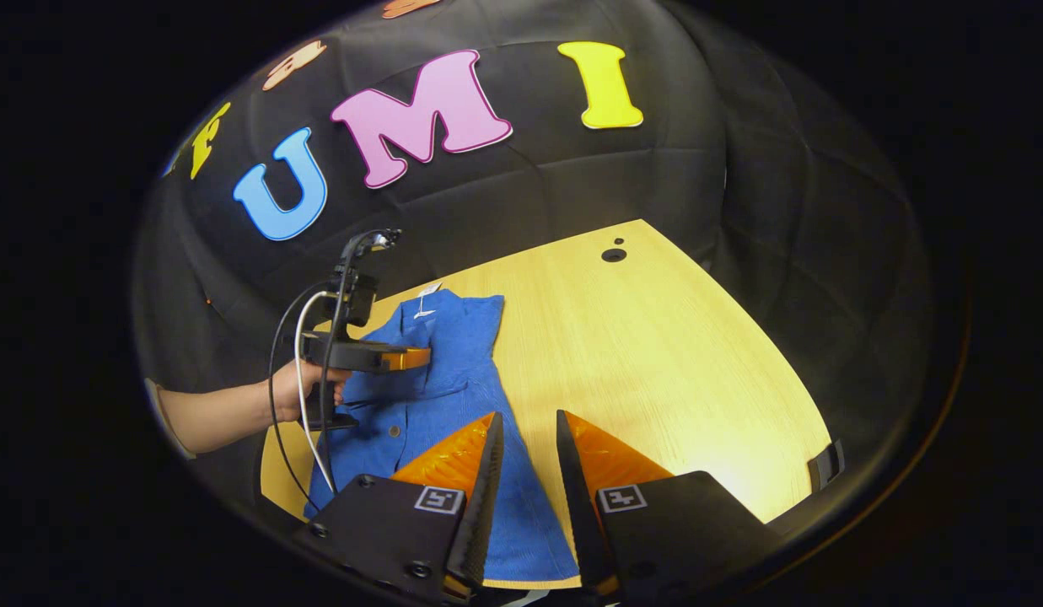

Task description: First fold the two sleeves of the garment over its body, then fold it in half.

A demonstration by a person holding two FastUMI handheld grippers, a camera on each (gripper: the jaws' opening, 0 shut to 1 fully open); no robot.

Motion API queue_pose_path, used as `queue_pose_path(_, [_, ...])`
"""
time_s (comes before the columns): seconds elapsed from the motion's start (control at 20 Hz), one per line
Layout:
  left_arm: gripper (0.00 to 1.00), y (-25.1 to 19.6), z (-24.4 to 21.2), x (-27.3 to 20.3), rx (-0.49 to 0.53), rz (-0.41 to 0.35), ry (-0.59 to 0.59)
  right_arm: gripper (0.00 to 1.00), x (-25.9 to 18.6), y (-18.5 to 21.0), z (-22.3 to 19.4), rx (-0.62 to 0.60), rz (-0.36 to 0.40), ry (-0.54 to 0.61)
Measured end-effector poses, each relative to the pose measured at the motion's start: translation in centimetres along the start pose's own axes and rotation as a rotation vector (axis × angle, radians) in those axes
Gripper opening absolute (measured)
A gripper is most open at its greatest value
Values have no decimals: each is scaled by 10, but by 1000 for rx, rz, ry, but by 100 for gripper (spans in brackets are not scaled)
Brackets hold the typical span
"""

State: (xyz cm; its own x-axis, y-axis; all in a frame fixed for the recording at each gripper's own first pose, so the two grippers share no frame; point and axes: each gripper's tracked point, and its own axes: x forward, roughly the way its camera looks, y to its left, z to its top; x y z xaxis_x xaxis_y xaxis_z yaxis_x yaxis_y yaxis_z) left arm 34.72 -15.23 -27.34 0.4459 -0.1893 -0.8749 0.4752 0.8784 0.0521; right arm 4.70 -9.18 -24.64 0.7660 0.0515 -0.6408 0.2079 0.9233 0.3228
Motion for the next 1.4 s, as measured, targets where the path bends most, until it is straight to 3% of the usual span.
queue_pose_path(0.25, [0, -24, 10, 0, -2, -46, -20, 44, -4, -8, -5, 16, -15, 4])
queue_pose_path(0.4, [7, -42, 16, -3, 13, -103, -39, 43, -7, -11, -8, 20, -19, 6])
queue_pose_path(0.45, [13, -51, 18, -4, 10, -136, -45, 43, -8, -13, -8, 23, -21, 4])
queue_pose_path(0.5, [31, -57, 21, -6, 4, -149, -54, 44, -9, -14, -9, 27, -22, 4])
queue_pose_path(0.55, [40, -63, 24, -7, -3, -159, -65, 44, -10, -15, -9, 29, -24, 2])
queue_pose_path(0.6, [62, -67, 26, -8, -10, -164, -73, 44, -11, -17, -9, 30, -26, 2])
queue_pose_path(0.65, [68, -72, 28, -11, -18, -182, -84, 44, -13, -19, -9, 30, -28, 1])
queue_pose_path(0.7, [64, -83, 31, -15, -26, -216, -98, 43, -13, -21, -10, 30, -29, 0])
queue_pose_path(0.8, [70, -99, 40, -31, -30, -272, -147, 43, -14, -23, -11, 35, -28, 3])
queue_pose_path(0.95, [72, -122, 59, -67, -19, -359, -280, 44, -14, -23, -15, 39, -20, 7])
queue_pose_path(1.1, [72, -127, 62, -111, -27, -399, -392, 43, -14, -19, -17, 39, -3, 10])
queue_pose_path(1.25, [72, -105, 33, -147, -107, -394, -423, 44, -15, -16, -21, 27, 15, 17])
queue_pose_path(1.4, [74, -65, -34, -176, -278, -378, -393, 44, -15, -12, -32, 16, 30, 38])
